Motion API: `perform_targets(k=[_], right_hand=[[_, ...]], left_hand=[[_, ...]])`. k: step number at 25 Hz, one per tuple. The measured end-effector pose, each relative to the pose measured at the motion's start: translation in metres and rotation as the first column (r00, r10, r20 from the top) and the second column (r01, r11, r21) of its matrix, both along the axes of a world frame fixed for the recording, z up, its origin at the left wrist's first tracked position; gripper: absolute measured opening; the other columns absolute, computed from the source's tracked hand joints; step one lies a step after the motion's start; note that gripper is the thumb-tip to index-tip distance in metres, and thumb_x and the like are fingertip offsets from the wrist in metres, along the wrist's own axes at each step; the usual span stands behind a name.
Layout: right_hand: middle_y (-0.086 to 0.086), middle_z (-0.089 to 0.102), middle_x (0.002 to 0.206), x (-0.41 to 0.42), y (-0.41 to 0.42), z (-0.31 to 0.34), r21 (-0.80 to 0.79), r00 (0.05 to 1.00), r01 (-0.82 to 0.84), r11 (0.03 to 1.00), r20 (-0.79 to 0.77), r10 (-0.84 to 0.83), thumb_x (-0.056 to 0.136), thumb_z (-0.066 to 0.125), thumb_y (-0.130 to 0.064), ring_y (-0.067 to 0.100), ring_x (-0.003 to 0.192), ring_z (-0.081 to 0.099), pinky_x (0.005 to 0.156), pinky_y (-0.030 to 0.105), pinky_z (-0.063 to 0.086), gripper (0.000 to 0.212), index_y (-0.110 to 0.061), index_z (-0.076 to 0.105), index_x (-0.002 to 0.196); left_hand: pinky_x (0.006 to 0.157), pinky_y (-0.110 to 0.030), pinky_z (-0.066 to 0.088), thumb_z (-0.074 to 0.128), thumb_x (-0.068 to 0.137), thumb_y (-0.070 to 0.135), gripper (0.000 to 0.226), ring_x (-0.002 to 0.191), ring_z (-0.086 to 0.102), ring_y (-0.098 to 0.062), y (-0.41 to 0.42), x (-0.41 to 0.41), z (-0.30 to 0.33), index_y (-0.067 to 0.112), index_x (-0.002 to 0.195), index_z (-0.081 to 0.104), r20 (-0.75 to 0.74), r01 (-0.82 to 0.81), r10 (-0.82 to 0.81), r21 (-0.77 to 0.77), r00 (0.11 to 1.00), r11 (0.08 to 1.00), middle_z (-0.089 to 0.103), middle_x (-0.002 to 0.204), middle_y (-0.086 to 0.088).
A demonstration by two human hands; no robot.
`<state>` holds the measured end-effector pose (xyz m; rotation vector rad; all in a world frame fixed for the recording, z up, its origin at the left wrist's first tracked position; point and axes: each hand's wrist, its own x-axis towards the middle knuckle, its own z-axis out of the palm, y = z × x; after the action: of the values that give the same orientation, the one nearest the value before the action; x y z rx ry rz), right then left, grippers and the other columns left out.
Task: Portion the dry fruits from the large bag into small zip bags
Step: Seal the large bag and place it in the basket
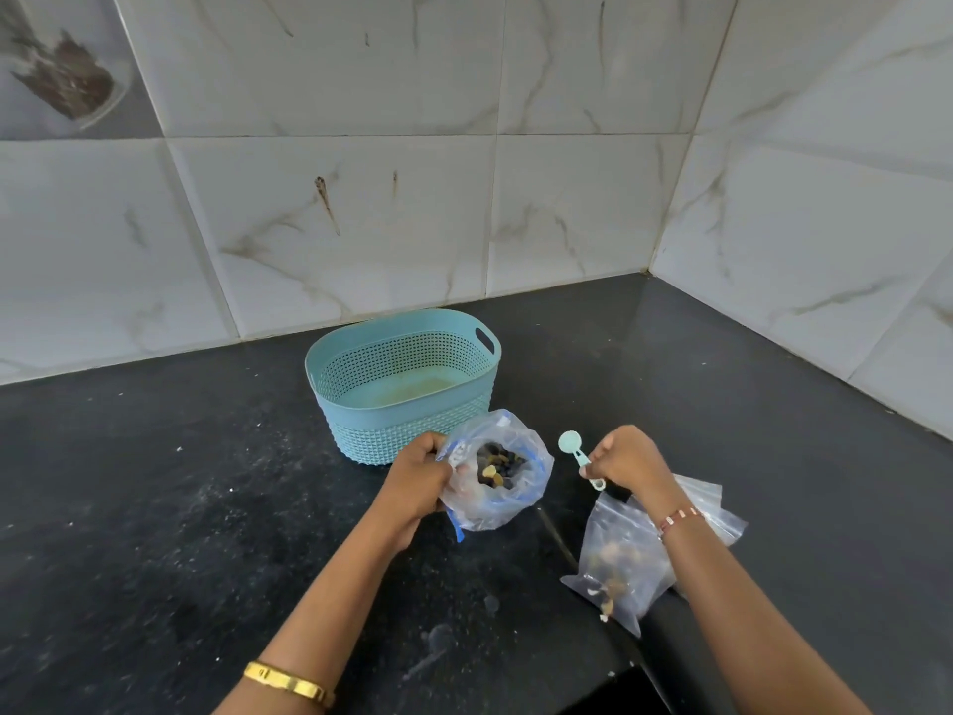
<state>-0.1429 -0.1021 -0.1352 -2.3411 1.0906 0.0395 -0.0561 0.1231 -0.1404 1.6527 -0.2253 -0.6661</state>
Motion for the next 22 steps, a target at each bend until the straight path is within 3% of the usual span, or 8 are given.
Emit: perform_targets(k=[2, 4, 6, 9, 12, 14, 18, 22], right_hand=[[0.007, 0.062, 0.069, 0.005, 0.005, 0.005, -0.092, 0.999, -0.012, 0.996, -0.039, 0.009, 0.077, 0.071, -0.023, 0.023, 0.066, 0.059, 0.064, 0.029, 0.046, 0.022, -0.002, 0.069, 0.083], [0.008, 0.065, 0.075, 0.012, 0.013, 0.015, -0.105, 0.992, -0.103, 0.989, 0.059, 0.11, 0.084, 0.064, -0.023, 0.022, 0.071, 0.062, 0.068, 0.03, 0.049, 0.02, -0.003, 0.068, 0.081], [0.009, 0.069, 0.085, 0.018, 0.028, 0.026, 0.172, 0.948, -0.225, 0.959, 0.266, 0.175, 0.087, 0.059, -0.015, 0.02, 0.077, 0.065, 0.073, 0.029, 0.054, 0.015, -0.005, 0.07, 0.088], [0.009, 0.069, 0.084, 0.025, 0.042, 0.032, 0.605, 0.91, -0.31, 0.734, 0.411, 0.045, 0.087, 0.06, -0.009, 0.017, 0.072, 0.064, 0.069, 0.029, 0.056, 0.012, -0.004, 0.069, 0.093], [0.006, 0.068, 0.079, 0.03, 0.039, 0.028, 0.756, 0.917, -0.337, 0.561, 0.398, 0.016, 0.08, 0.067, -0.012, 0.015, 0.066, 0.06, 0.062, 0.028, 0.053, 0.017, -0.008, 0.069, 0.097], [0.004, 0.066, 0.074, 0.032, 0.037, 0.028, 0.784, 0.923, -0.359, 0.506, 0.38, 0.066, 0.074, 0.071, -0.015, 0.012, 0.059, 0.054, 0.053, 0.022, 0.047, 0.025, -0.01, 0.068, 0.098], [-0.001, 0.061, 0.059, 0.036, 0.045, 0.032, 0.778, 0.924, -0.361, 0.514, 0.371, 0.088, 0.072, 0.072, -0.011, 0.007, 0.044, 0.045, 0.041, 0.017, 0.039, 0.02, -0.009, 0.067, 0.091], [0.001, 0.056, 0.053, 0.033, 0.06, 0.046, 0.559, 0.918, -0.36, 0.747, 0.356, 0.177, 0.074, 0.067, 0.0, 0.006, 0.037, 0.039, 0.035, 0.017, 0.028, 0.012, -0.007, 0.063, 0.083]], left_hand=[[0.071, -0.039, 0.046, 0.043, 0.081, -0.009, 0.023, 0.074, 0.055, -0.024, 0.003, 0.004, 0.0, 0.009, 0.087, 0.054, -0.05, 0.012, -0.014, -0.045, 0.999, 0.999, 0.06, 0.083, -0.014], [0.071, -0.037, 0.051, 0.041, 0.083, -0.01, 0.026, 0.073, 0.059, -0.022, 0.005, 0.007, 0.002, 0.008, 0.093, 0.055, -0.057, 0.051, -0.056, -0.078, 0.997, 0.996, 0.063, 0.083, -0.011], [0.066, -0.033, 0.051, 0.039, 0.083, -0.014, 0.03, 0.071, 0.06, -0.02, 0.005, 0.009, 0.004, 0.009, 0.093, 0.056, -0.065, 0.087, -0.093, -0.096, 0.994, 0.992, 0.063, 0.081, -0.009], [0.065, -0.032, 0.051, 0.039, 0.082, -0.016, 0.034, 0.071, 0.061, -0.021, 0.004, 0.014, 0.006, 0.01, 0.089, 0.06, -0.066, 0.095, -0.102, -0.104, 0.993, 0.99, 0.065, 0.081, -0.009], [0.061, -0.029, 0.052, 0.04, 0.084, -0.015, 0.036, 0.066, 0.063, -0.017, 0.008, 0.021, 0.01, 0.011, 0.085, 0.064, -0.029, 0.069, -0.074, -0.127, 0.997, 0.99, 0.068, 0.075, -0.003], [0.058, -0.026, 0.052, 0.043, 0.084, -0.014, 0.034, 0.064, 0.063, -0.014, 0.009, 0.022, 0.012, 0.012, 0.085, 0.065, 0.005, 0.06, -0.06, -0.134, 0.998, 0.989, 0.069, 0.073, -0.002], [0.066, -0.031, 0.048, 0.048, 0.082, -0.008, 0.025, 0.073, 0.059, -0.021, 0.006, 0.016, 0.008, 0.01, 0.081, 0.066, 0.151, -0.052, 0.063, -0.075, 0.986, 0.996, 0.066, 0.076, -0.006], [0.06, -0.025, 0.04, 0.051, 0.081, -0.005, 0.021, 0.071, 0.054, -0.017, 0.005, 0.011, 0.013, 0.008, 0.083, 0.067, 0.475, -0.155, 0.067, 0.149, 0.877, 0.977, 0.065, 0.081, -0.011]])
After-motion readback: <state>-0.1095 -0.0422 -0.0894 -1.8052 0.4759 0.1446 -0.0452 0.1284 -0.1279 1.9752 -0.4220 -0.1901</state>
